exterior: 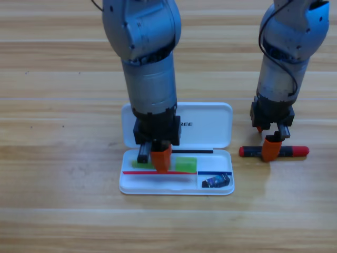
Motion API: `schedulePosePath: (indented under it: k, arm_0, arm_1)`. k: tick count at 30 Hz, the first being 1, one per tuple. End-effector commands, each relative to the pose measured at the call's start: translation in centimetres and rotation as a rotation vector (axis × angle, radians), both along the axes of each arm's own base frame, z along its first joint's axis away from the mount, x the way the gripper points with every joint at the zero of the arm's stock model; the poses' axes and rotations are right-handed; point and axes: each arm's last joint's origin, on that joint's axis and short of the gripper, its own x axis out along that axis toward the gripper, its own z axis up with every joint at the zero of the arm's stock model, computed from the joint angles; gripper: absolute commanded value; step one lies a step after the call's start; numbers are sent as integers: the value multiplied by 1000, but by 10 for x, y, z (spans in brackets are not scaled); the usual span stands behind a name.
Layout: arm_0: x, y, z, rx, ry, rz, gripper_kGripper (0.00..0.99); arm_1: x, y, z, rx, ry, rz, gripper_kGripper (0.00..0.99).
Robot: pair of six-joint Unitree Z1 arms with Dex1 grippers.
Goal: Clean up eraser and pencils
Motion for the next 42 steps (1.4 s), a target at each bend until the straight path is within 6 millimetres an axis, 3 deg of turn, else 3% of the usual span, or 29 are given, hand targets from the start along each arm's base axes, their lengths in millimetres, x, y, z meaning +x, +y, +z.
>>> schedulePosePath:
  k: [1,4,9,19,23,32,42]
  arm_0:
    - [0,-8,-33,54,70,4,0]
    - [1,-7,-35,59,74,13,0]
    - [3,-4,-36,64,76,30,0]
    - [8,4,-46,71,80,52,0]
    - [11,5,-50,73,82,58,0]
    - [13,3,-55,68,81,59,0]
    - [15,1,-55,65,78,90,0]
  arm_1:
    - [11,-14,-44,-78,88,-22,678]
    - [7,-16,-42,-84,116,-9,396]
    - [0,-19,-39,-82,167,1,15]
    - [-3,-21,-30,-74,156,0,0]
    - [-8,-24,-8,-35,127,-1,0]
    - [-45,-32,54,45,57,24,0]
    - [-66,-32,75,67,27,32,0]
